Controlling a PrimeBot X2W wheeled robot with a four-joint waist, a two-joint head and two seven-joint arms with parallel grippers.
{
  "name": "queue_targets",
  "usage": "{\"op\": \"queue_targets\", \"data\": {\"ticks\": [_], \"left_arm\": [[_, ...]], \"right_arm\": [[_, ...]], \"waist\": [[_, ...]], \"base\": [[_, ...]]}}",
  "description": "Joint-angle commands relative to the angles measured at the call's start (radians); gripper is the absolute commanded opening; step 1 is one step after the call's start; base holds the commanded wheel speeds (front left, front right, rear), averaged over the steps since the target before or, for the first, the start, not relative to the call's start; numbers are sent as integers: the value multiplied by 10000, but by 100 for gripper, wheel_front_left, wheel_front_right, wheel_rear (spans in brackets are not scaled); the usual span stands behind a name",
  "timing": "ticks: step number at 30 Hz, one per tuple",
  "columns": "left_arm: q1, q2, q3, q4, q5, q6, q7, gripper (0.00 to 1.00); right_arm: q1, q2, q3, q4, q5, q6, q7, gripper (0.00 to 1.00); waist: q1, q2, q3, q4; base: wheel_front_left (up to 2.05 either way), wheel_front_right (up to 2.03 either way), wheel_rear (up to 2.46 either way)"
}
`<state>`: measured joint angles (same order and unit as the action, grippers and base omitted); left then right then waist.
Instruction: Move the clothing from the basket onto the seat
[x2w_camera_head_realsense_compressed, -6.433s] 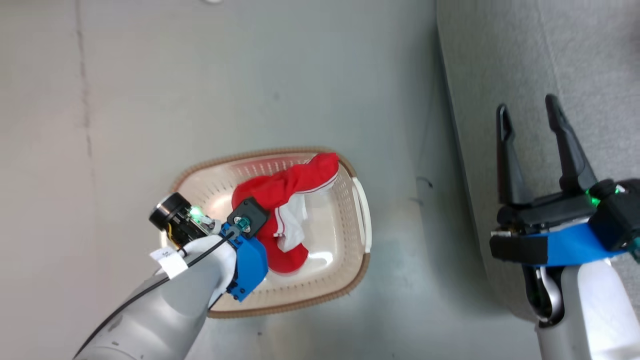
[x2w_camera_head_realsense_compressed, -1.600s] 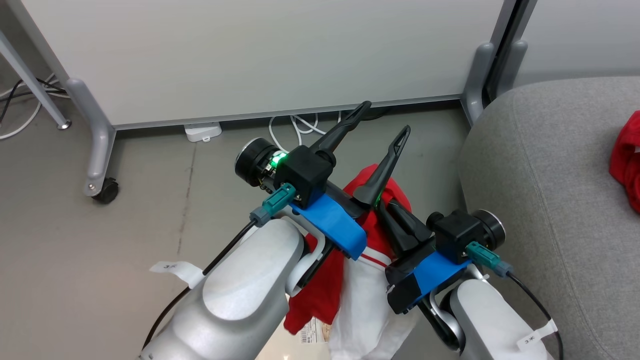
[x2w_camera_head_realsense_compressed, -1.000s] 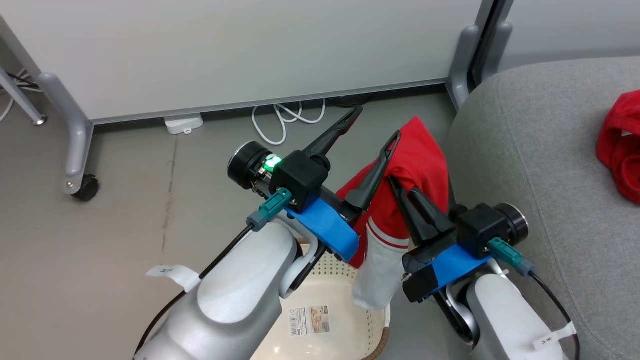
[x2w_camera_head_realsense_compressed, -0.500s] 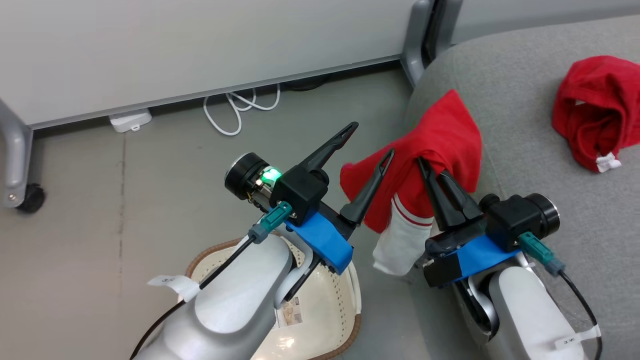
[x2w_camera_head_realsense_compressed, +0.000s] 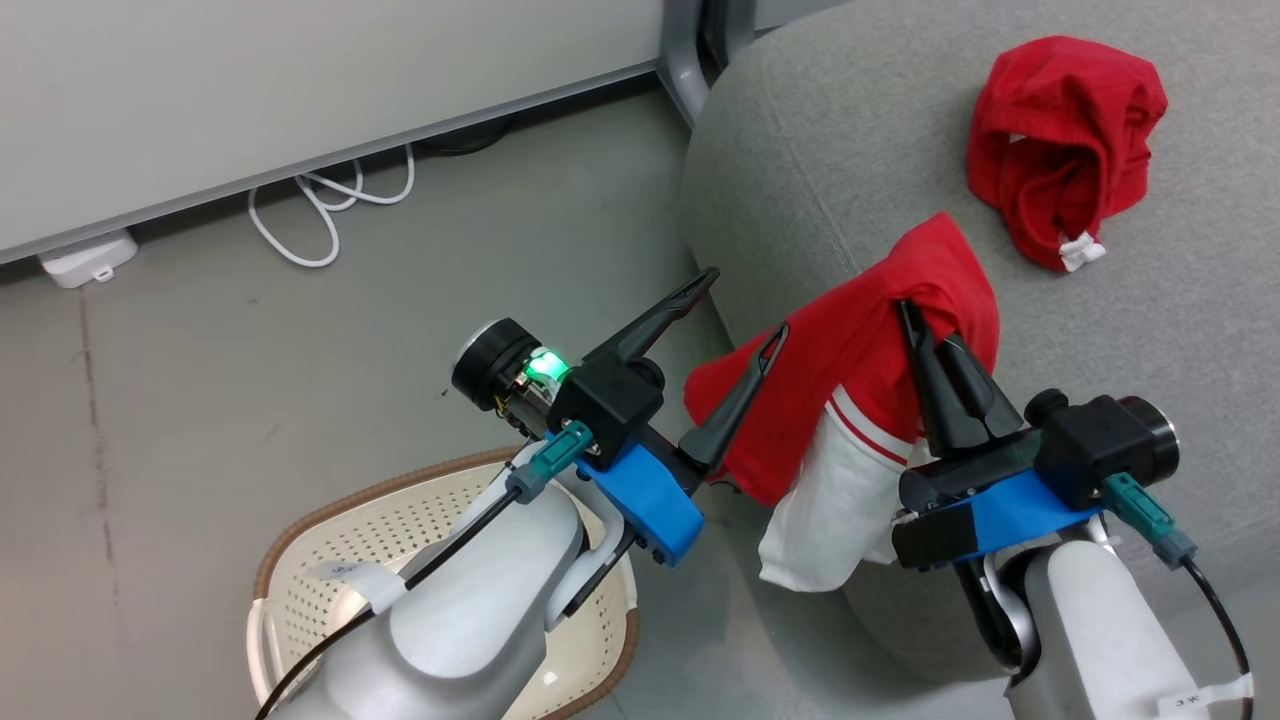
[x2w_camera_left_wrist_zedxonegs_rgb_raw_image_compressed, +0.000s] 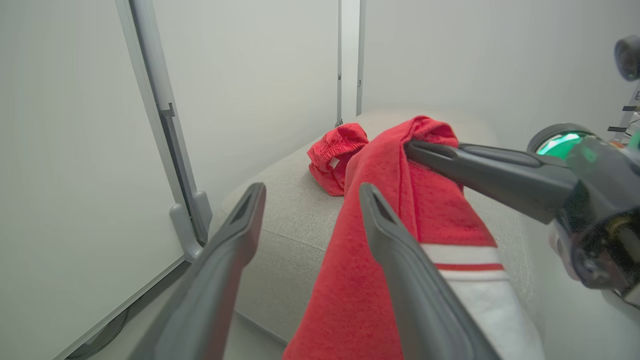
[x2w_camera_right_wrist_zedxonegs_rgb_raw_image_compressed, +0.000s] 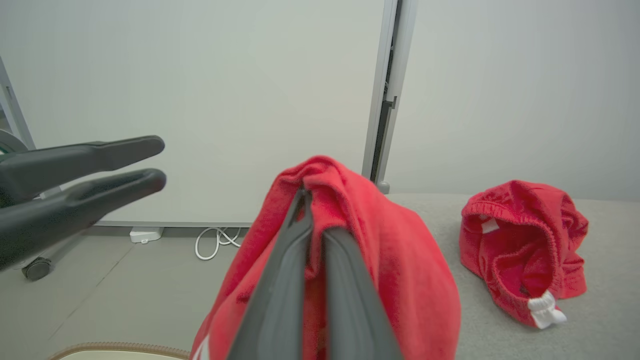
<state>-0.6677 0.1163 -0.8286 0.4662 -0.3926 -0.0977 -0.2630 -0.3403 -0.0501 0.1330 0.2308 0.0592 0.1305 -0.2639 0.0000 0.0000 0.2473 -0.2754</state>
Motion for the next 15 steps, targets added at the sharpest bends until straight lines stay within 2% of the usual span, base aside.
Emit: {"op": "queue_targets", "data": {"ticks": [1,7,15], "left_arm": [[37,42,-42,24,91,-24,-26,100],[18,0,-207,79,84,-50,-26,100],[103,53,-236,25,79,-32,-26,100]], "right_arm": [[87,-3,-67,-88,66,5,-7,0],[398,-1,-438,-289,103,5,-7,0],[544,-3,-891,-746,153,5,-7,0]], "waist": [[0,0,108,-197],[0,0,184,-476],[0,0,220,-456]], "base": [[0,0,0],[0,0,0],[0,0,0]]}}
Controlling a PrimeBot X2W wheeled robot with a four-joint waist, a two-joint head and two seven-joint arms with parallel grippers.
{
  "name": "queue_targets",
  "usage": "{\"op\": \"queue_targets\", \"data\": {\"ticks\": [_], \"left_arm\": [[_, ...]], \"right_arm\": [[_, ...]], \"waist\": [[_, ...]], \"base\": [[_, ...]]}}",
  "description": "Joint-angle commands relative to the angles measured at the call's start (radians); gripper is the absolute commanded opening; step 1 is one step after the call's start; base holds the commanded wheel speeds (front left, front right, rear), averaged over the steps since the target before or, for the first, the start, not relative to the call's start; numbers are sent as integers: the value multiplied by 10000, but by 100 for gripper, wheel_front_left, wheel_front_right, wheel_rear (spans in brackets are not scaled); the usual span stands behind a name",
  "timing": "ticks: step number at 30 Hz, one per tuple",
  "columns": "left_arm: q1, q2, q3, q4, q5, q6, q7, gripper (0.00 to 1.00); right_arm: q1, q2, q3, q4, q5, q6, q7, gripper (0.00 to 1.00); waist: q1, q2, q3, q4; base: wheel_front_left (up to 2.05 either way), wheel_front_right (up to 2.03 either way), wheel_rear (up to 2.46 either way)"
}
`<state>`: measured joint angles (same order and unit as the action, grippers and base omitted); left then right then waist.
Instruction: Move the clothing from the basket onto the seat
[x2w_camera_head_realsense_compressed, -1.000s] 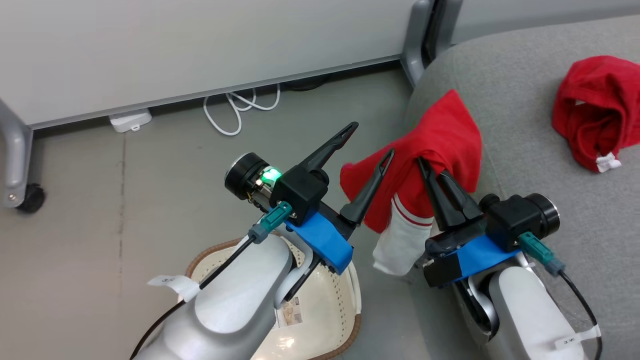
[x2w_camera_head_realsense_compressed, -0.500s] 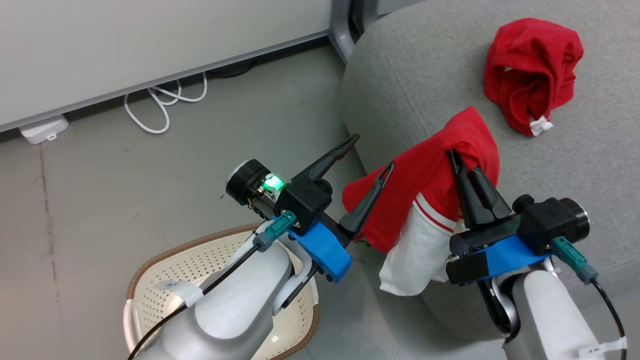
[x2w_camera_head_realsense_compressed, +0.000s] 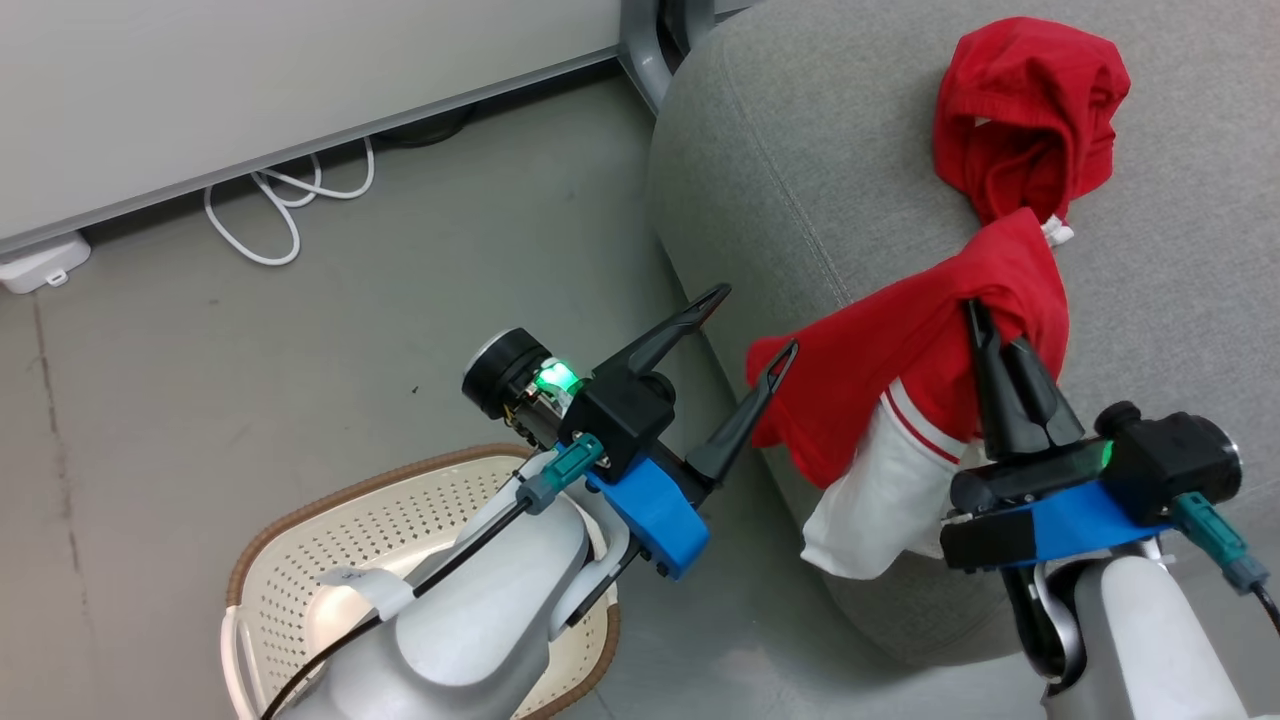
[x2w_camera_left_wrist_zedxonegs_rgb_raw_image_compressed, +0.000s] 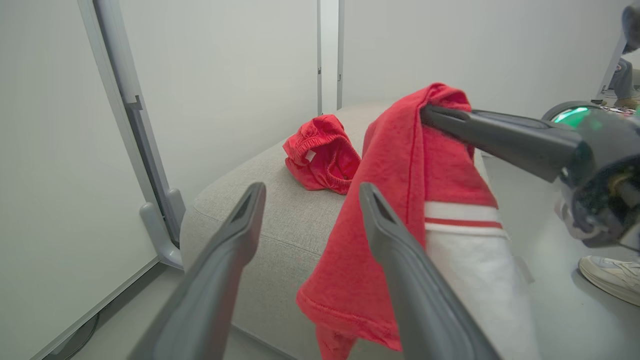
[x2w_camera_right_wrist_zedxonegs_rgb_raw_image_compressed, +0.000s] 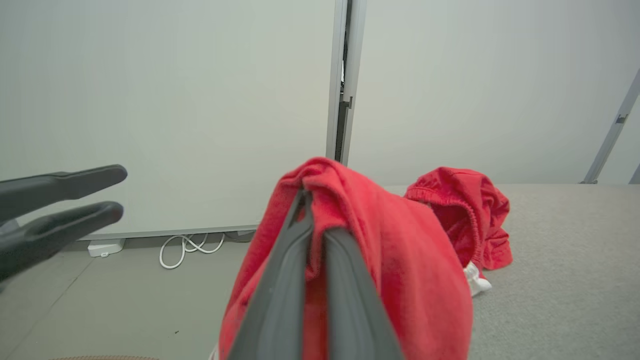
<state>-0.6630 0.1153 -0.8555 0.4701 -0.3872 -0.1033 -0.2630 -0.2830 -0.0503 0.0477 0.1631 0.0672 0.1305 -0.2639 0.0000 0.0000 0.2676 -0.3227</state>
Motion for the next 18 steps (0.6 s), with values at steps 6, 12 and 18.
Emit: {"op": "queue_targets", "data": {"ticks": [6,12,18], "left_arm": [[-132,261,165,-185,113,136,-24,100],[-525,510,222,-427,221,220,78,100],[-1103,718,214,-801,419,251,383,100]], "right_arm": [[-857,-4,-509,-555,-103,5,-7,0],[-2705,-4,-1190,-949,-271,5,-7,0],[-5077,-491,-2404,-1178,-264,5,-7,0]], "waist": [[0,0,427,118],[0,0,1317,202],[0,0,2559,367]], "base": [[0,0,0],[0,0,0],[0,0,0]]}}
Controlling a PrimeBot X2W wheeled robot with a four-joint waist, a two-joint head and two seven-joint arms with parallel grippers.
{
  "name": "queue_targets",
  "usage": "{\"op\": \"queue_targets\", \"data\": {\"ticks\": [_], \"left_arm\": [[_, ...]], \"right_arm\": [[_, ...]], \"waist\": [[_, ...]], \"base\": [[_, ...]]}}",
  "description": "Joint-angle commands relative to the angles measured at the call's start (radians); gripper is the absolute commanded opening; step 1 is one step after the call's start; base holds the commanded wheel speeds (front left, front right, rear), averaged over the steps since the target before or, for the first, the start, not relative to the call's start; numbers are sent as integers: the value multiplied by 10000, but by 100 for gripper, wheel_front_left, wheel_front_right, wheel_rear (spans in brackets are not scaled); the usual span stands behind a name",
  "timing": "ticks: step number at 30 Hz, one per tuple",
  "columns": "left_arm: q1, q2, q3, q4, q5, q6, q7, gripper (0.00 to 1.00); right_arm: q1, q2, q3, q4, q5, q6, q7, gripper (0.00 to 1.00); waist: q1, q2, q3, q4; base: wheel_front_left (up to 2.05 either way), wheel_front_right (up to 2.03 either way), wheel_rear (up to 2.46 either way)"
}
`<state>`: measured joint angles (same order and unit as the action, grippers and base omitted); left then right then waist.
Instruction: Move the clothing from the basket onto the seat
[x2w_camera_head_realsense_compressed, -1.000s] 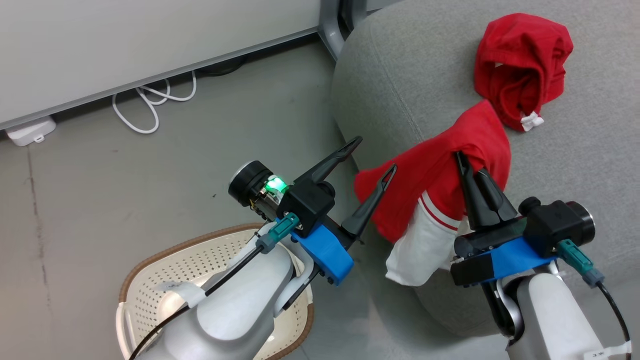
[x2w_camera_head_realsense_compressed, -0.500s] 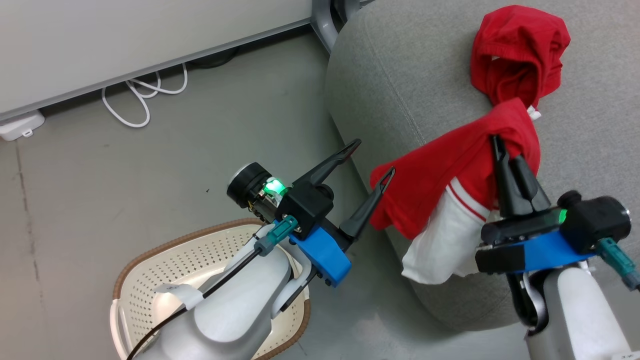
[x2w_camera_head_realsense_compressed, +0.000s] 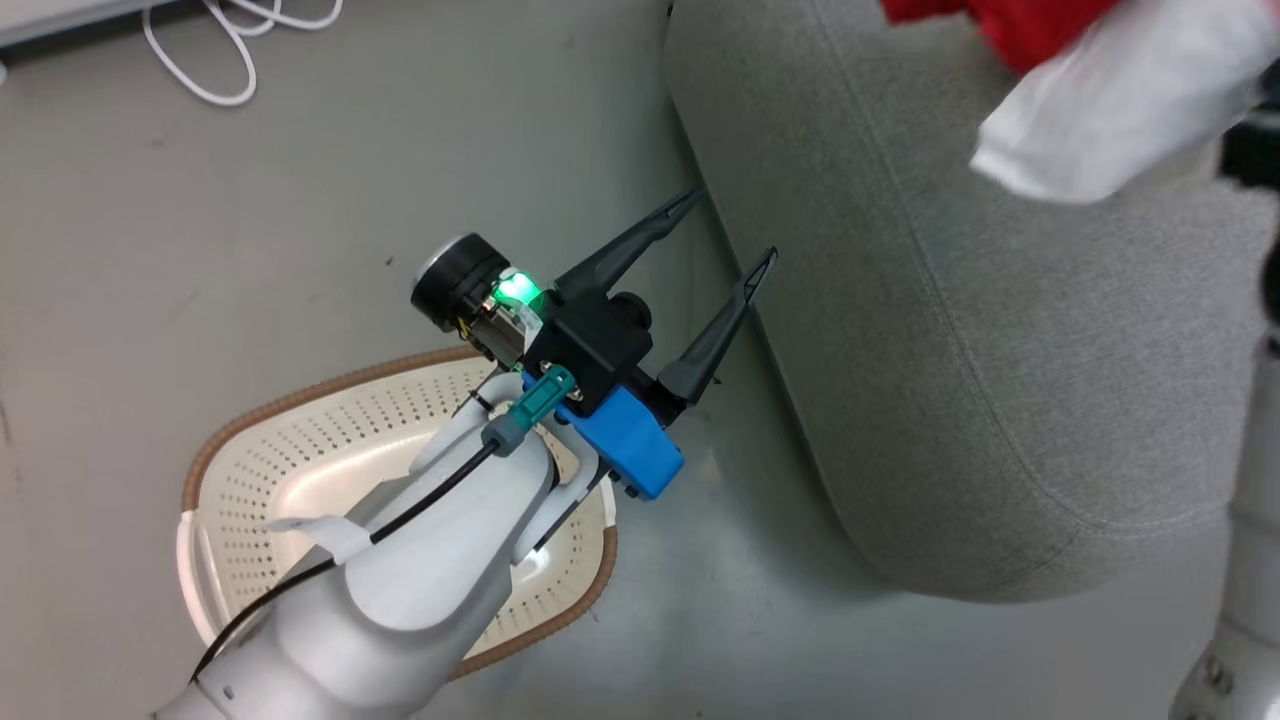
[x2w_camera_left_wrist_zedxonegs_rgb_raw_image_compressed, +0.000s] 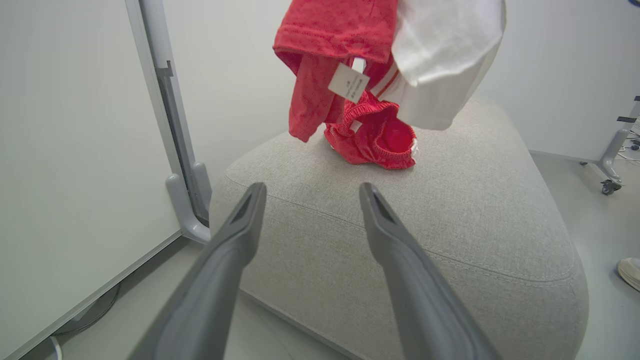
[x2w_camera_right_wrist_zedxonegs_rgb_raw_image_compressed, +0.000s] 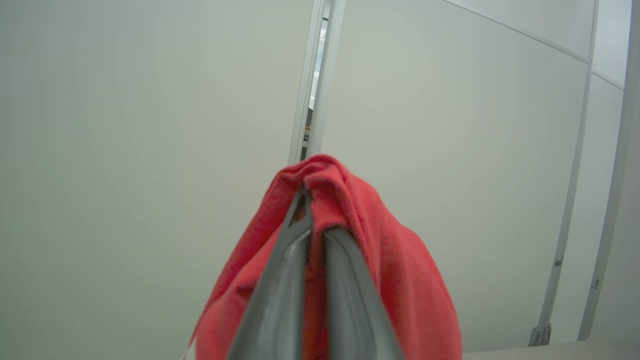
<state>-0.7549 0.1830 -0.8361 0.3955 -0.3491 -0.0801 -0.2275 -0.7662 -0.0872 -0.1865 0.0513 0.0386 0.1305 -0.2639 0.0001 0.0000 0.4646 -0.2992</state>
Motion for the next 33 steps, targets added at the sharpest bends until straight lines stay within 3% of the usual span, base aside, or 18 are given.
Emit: {"op": "queue_targets", "data": {"ticks": [1,6,11,16,24,33], "left_arm": [[-279,80,14,-106,87,18,55,100],[-747,170,-36,-370,269,36,232,100],[-979,234,-74,-492,347,61,273,100],[-1026,341,-105,-533,378,89,279,100],[-1080,484,-152,-672,390,134,334,100],[-994,580,-242,-797,329,202,393,100]], "right_arm": [[-579,-280,-238,-55,0,5,-7,0],[-2331,-1564,-1237,241,92,5,-7,0],[-3664,-3203,-1682,1589,222,5,-7,0],[-4168,-3962,-2030,3145,251,5,-7,0],[-3668,-4321,-2104,5486,-118,4,-9,0],[-3285,-3677,-2652,7254,-603,5,-7,0]], "waist": [[-1,0,799,180],[-1,0,1741,454],[-1,0,2347,663],[-1,0,2712,755],[-1,0,3074,864],[-1,0,3231,906]], "base": [[0,0,0],[0,0,0],[0,0,0],[0,0,0],[0,0,0],[0,0,0]]}}
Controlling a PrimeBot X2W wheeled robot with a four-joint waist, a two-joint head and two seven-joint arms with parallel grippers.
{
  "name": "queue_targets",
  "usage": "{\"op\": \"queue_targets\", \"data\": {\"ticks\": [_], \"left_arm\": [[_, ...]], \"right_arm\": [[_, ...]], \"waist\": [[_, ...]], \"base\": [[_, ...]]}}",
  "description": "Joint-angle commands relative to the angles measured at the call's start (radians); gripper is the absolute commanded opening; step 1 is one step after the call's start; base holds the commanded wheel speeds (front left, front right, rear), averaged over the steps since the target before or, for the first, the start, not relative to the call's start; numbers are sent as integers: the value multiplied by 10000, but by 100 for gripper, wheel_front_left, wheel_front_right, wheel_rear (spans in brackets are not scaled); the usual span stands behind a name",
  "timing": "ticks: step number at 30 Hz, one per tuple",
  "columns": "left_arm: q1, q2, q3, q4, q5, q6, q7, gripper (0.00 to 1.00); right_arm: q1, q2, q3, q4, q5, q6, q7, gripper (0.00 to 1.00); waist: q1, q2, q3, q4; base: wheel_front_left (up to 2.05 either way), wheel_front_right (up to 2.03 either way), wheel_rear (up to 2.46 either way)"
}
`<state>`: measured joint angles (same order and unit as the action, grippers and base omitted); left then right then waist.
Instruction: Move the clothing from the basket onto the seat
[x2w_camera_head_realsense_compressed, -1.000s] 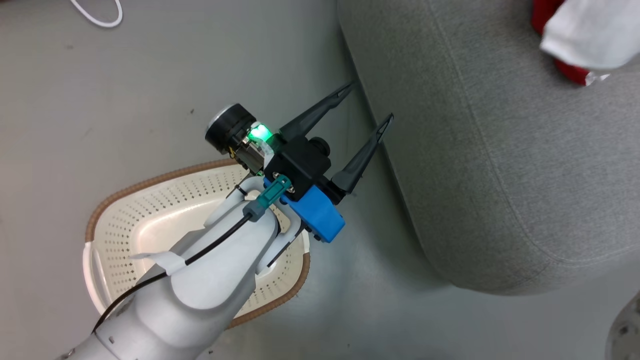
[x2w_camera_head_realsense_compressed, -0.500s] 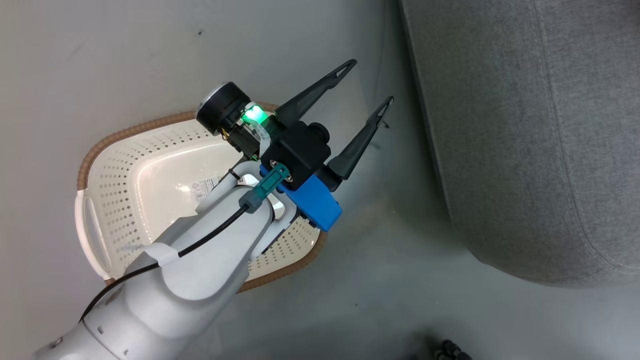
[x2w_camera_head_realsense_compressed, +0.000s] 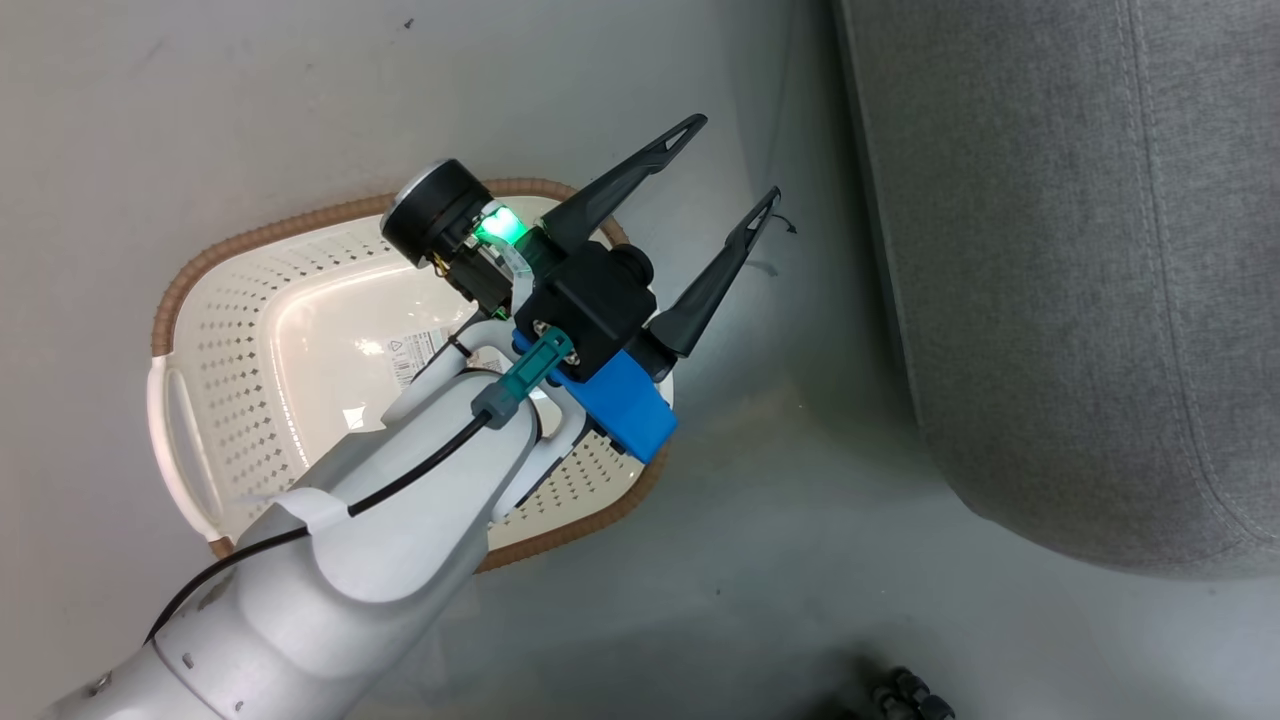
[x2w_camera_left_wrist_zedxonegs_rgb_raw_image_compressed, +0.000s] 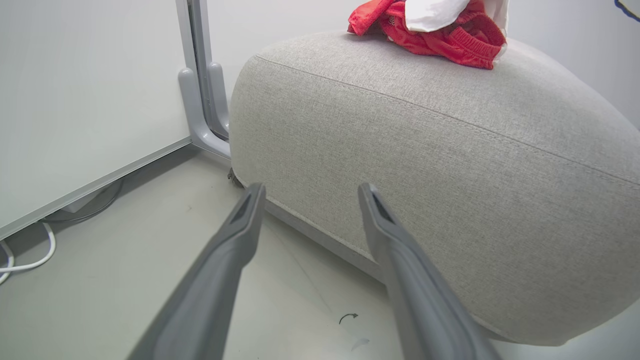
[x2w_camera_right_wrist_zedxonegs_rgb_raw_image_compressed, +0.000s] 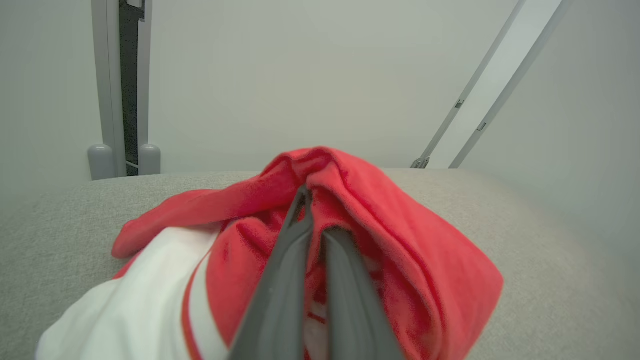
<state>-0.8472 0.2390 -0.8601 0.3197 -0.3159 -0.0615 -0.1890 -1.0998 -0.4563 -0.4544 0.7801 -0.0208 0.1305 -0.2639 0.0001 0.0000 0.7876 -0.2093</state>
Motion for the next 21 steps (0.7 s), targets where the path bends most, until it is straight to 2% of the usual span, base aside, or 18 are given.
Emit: {"op": "queue_targets", "data": {"ticks": [1,4,5,6,7,12,21], "left_arm": [[-97,-2,-14,-52,-12,22,12,100],[-180,-6,-22,-64,-44,48,4,100],[-184,0,-25,-53,-48,54,-9,100],[-166,17,-30,-24,-62,57,-34,100],[-138,31,-33,6,-81,62,-64,100],[138,-57,-2,182,-199,134,-265,100],[651,-59,398,446,-584,389,-632,100]], "right_arm": [[118,57,-13,41,-97,5,-7,0],[256,190,-93,126,-238,5,-7,0],[301,231,-136,106,-236,5,-7,20],[368,276,-163,47,-239,4,-7,70],[436,296,-146,20,-205,4,-7,100],[1242,461,107,-199,83,5,-7,100],[3132,1144,486,-1605,623,4,-7,100]], "waist": [[-1,0,0,35],[-1,0,-14,82],[-1,0,-48,78],[-1,0,-107,71],[-1,0,-179,64],[-1,0,-772,33],[-1,0,-2042,21]], "base": [[0,0,0],[0,0,0],[0,0,0],[0,0,0],[0,0,0],[0,0,0],[0,0,0]]}}
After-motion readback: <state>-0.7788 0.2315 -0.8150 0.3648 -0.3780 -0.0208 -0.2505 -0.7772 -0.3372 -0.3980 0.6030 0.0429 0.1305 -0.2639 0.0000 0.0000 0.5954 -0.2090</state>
